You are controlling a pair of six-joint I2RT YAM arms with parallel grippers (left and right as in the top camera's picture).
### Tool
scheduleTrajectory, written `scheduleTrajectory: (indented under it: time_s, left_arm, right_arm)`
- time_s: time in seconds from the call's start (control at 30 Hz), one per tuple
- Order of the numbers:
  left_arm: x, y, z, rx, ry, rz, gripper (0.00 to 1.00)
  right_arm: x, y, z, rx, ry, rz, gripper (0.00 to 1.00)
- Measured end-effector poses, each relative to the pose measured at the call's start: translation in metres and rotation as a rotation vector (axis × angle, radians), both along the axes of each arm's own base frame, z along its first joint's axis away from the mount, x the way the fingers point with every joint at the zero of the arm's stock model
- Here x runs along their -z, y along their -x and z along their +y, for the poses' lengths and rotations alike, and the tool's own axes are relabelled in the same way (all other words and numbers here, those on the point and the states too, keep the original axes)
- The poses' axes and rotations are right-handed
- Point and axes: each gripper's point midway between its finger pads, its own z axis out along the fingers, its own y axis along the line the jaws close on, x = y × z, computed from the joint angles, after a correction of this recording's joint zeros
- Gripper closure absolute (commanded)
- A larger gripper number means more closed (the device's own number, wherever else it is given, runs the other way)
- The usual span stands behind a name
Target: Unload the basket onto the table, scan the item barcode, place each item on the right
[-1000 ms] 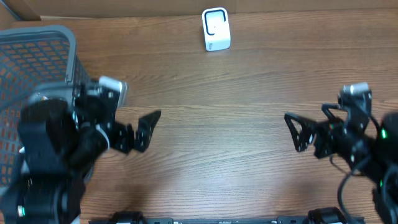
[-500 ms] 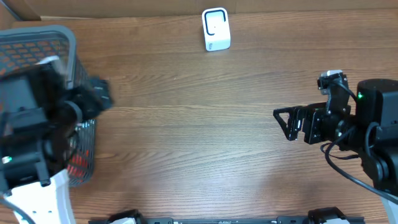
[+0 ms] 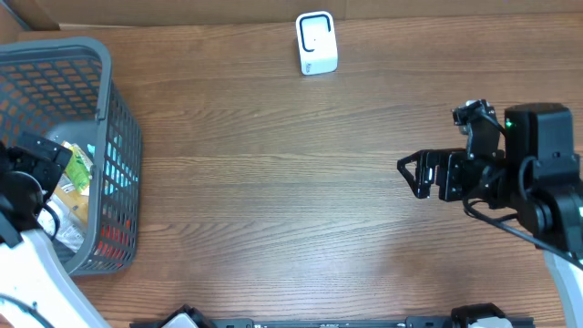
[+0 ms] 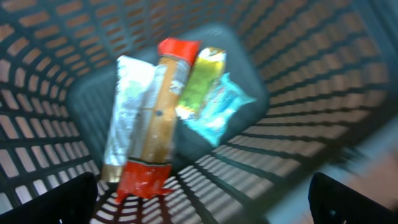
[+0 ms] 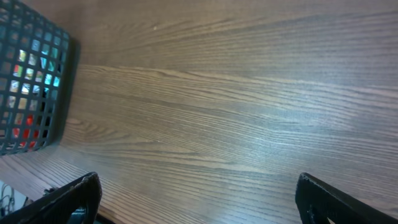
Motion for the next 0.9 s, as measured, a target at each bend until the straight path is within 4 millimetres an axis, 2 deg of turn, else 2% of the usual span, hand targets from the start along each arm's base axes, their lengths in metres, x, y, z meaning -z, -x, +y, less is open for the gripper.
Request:
scheduleTrajectory:
  time_s: [0.2,0.43,0.57,0.67,0.73,0.8,0.9]
  left_arm:
    - [0.048,-0.011,0.022,-0.028,0.086,0.164,0.0]
    - [0.088,-0.014,0.033,-0.025,0.115,0.265,0.01]
    - [0.131,-0.012,0.035,-0.014,0.127,0.311,0.07]
    - [0.172,-0.004,0.033,0.001,0.15,0.357,0.07]
    - [0.19,-0.005,0.034,0.014,0.139,0.357,0.08]
    - [0.211,-0.004,0.033,0.027,0.134,0.36,0.13]
    - [0.236,0.003,0.028,0.038,0.136,0.376,0.34]
  right_arm:
    - [0.014,-0.008,0.001,0.0,0.009,0.057,0.0]
    - [0.027,-0.011,0.001,0.001,0.018,0.115,0.0]
    - [0.028,-0.011,0.001,0.001,0.02,0.117,0.0]
    - [0.028,-0.011,0.001,0.001,0.02,0.118,0.0]
    - [0.028,-0.011,0.001,0.001,0.02,0.117,0.0]
    - [0.028,-0.012,0.001,0.001,0.02,0.117,0.0]
    - [0.028,-0.011,0.001,0.001,0.02,0.118,0.0]
